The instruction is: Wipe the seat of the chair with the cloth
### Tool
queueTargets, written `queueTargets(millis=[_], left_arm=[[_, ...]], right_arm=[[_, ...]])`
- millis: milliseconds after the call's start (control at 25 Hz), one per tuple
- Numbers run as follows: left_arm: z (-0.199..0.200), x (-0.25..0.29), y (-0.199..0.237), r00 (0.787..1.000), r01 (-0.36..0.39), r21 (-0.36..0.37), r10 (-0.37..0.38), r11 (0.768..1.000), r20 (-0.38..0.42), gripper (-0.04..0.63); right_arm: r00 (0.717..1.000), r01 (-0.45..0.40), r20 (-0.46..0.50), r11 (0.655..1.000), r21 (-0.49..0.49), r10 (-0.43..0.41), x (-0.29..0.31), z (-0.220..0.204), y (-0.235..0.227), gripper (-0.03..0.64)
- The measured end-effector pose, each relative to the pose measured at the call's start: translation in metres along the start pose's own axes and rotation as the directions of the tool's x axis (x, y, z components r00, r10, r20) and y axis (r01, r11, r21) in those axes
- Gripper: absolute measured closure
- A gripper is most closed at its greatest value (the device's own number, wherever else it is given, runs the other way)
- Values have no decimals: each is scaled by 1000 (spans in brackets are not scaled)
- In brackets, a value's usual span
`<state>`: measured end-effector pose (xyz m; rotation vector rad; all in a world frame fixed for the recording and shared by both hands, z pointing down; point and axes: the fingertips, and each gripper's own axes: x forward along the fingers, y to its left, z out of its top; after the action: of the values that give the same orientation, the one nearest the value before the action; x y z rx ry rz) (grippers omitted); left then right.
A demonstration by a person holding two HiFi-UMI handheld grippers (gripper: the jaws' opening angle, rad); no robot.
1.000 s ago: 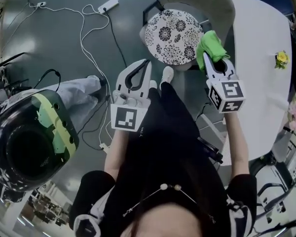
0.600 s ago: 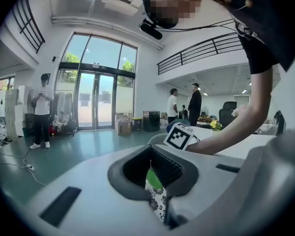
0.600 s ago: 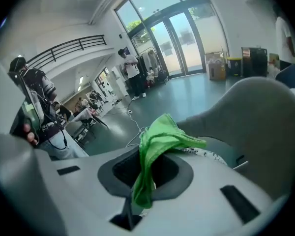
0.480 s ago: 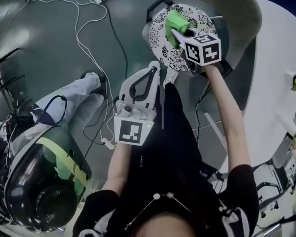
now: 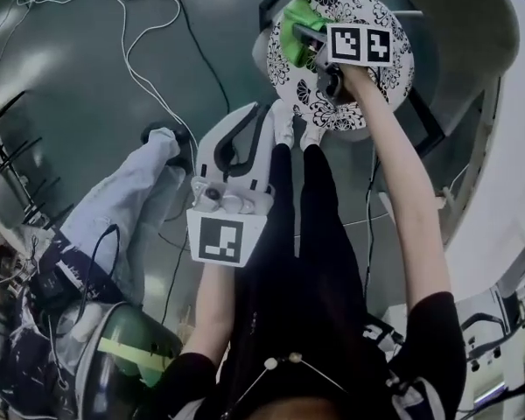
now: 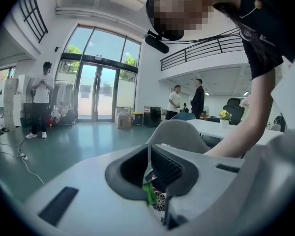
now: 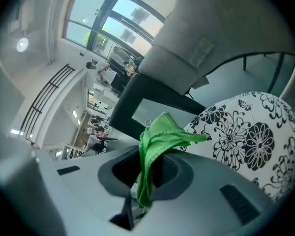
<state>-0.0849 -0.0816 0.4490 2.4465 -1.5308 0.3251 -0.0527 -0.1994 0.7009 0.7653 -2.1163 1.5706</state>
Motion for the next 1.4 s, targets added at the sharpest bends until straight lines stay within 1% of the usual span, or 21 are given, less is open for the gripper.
queueTargets(millis=[80, 200, 360, 400, 520, 760, 960, 1120, 1240, 1400], left_arm=[[-10, 2, -2, 1000, 5, -19, -6, 1000, -16, 588], [-17, 4, -10, 999, 27, -37, -28, 999, -25, 588], [-15, 8, -16, 999, 50, -57, -51, 997, -9, 583], [-14, 10, -15, 999, 51, -58, -51, 997, -2, 573], [-12, 17, -9, 999, 36, -61, -36, 997, 8, 541], [-7, 26, 2, 999, 16, -52, -14, 999, 29, 541], [-10, 40, 6, 999, 14, -28, -13, 1000, 35, 544], [-9, 48, 9, 999, 13, -1, -13, 1000, 37, 551], [-11, 50, 11, 999, 6, -7, -6, 1000, 39, 551], [-15, 48, 11, 999, -1, -18, 1, 1000, 36, 551]], right_arm=[[1000, 18, -9, 1000, 8, -18, 15, -1, -12, 572], [996, 79, -46, 996, -40, -81, 30, -2, -26, 572], [987, 136, -73, 987, -87, -143, 38, 4, -34, 572], [984, 151, -75, 984, -93, -159, 38, 5, -38, 572], [975, 195, -84, 974, -111, -205, 31, 6, -51, 572], [945, 309, -76, 944, -114, -318, -11, 11, -99, 572], [905, 414, -56, 902, -121, -422, -60, 18, -145, 572], [860, 501, -42, 856, -127, -509, -103, 22, -182, 572], [826, 552, -51, 824, -125, -561, -133, 19, -206, 572], [778, 609, -79, 778, -154, -624, -167, 10, -229, 572]])
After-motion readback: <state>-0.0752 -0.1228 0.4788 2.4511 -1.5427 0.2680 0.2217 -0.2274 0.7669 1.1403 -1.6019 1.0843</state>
